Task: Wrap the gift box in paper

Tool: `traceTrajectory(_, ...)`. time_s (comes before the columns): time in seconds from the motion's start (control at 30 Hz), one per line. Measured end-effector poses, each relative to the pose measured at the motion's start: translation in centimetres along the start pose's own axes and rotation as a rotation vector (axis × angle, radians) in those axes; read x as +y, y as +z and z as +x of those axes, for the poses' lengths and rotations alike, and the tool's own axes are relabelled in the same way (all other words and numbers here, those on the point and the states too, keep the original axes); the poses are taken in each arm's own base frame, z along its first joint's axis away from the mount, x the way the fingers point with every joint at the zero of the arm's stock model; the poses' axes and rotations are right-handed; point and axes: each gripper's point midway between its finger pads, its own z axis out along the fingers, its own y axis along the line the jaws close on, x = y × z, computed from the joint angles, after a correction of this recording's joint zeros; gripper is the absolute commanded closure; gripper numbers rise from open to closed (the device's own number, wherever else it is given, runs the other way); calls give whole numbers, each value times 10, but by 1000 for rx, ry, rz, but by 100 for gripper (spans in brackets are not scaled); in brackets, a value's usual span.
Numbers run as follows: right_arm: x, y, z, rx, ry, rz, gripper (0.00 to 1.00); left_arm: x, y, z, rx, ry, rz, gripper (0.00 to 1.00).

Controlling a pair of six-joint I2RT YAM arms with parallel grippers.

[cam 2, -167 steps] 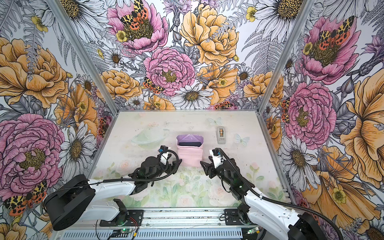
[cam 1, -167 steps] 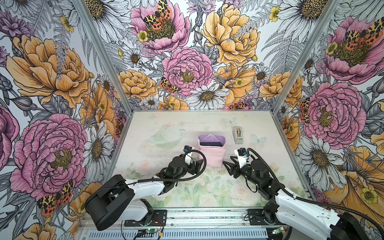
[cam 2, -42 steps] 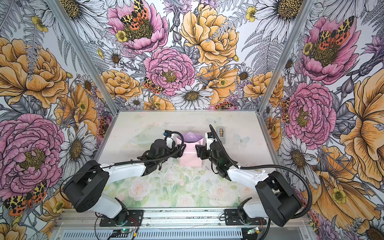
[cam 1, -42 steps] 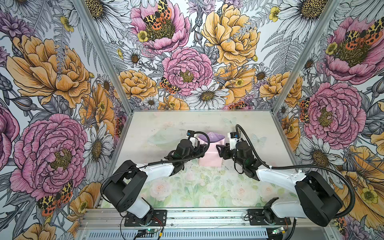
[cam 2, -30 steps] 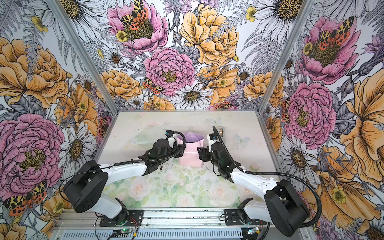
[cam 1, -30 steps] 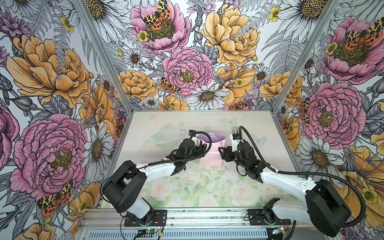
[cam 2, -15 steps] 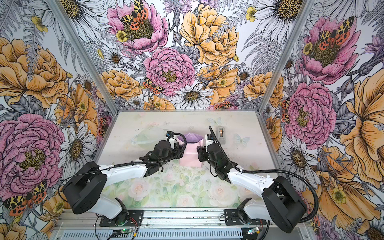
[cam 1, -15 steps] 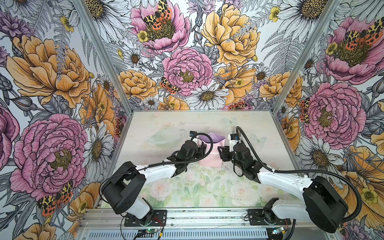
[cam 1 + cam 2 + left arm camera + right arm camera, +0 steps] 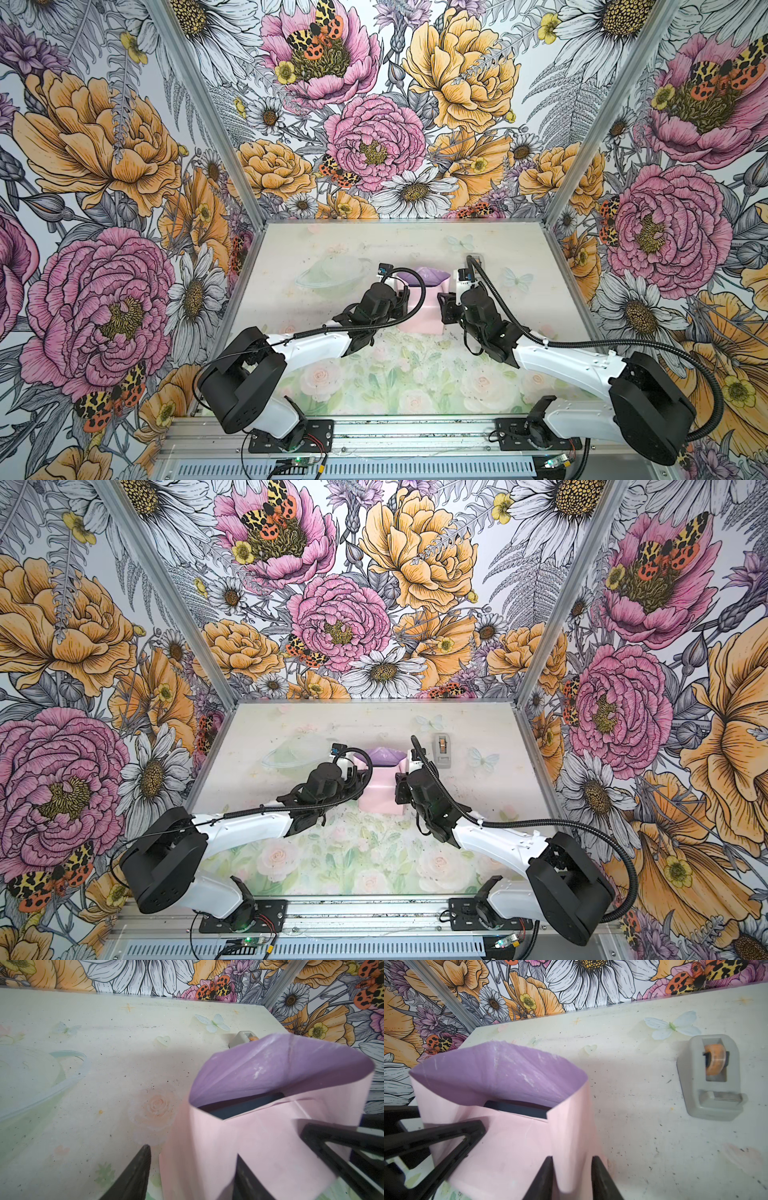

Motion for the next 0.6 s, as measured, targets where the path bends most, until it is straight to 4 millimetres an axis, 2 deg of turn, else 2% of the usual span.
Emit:
traceTrajectory(0.2, -2, -1, 0, 2, -12, 28, 65, 0, -1, 0, -5, 3, -8, 48)
traceTrajectory(0.6, -5, -3, -2, 4, -16, 62, 80, 0, -1, -1, -10, 6, -14, 52)
